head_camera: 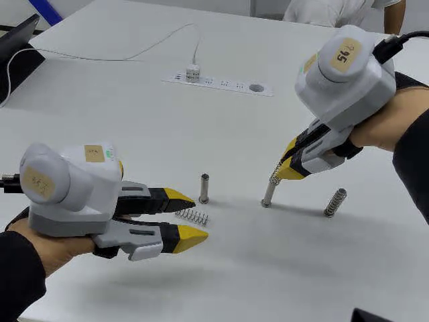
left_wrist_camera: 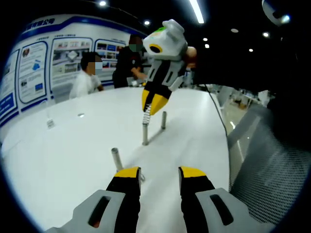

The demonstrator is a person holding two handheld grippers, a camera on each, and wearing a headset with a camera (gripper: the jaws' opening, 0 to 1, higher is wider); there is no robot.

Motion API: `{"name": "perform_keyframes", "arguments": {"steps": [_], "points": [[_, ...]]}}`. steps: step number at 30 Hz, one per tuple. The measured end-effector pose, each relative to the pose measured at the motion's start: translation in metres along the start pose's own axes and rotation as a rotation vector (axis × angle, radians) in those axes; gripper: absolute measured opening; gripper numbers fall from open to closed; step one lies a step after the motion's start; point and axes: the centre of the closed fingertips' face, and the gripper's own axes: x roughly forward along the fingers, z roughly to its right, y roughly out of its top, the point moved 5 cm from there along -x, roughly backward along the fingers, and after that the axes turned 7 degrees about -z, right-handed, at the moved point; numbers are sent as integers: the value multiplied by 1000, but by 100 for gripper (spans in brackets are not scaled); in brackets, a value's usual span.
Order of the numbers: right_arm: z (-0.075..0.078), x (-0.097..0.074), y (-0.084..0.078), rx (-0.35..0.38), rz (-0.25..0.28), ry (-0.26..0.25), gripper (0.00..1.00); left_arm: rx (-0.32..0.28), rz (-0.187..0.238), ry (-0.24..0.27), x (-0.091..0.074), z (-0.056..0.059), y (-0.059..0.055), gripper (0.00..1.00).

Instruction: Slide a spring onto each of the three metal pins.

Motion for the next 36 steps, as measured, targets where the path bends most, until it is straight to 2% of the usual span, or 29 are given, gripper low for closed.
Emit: {"name": "perform_keyframes", "arguments": {"steps": [18,36], "points": [[-1,16,-2,4,-41,27,12,-1,-7,0,0,0,-1,31],[-2,40,-10,22,-87,44,12,-4,-9,-1,1,0,-3,31]]}}
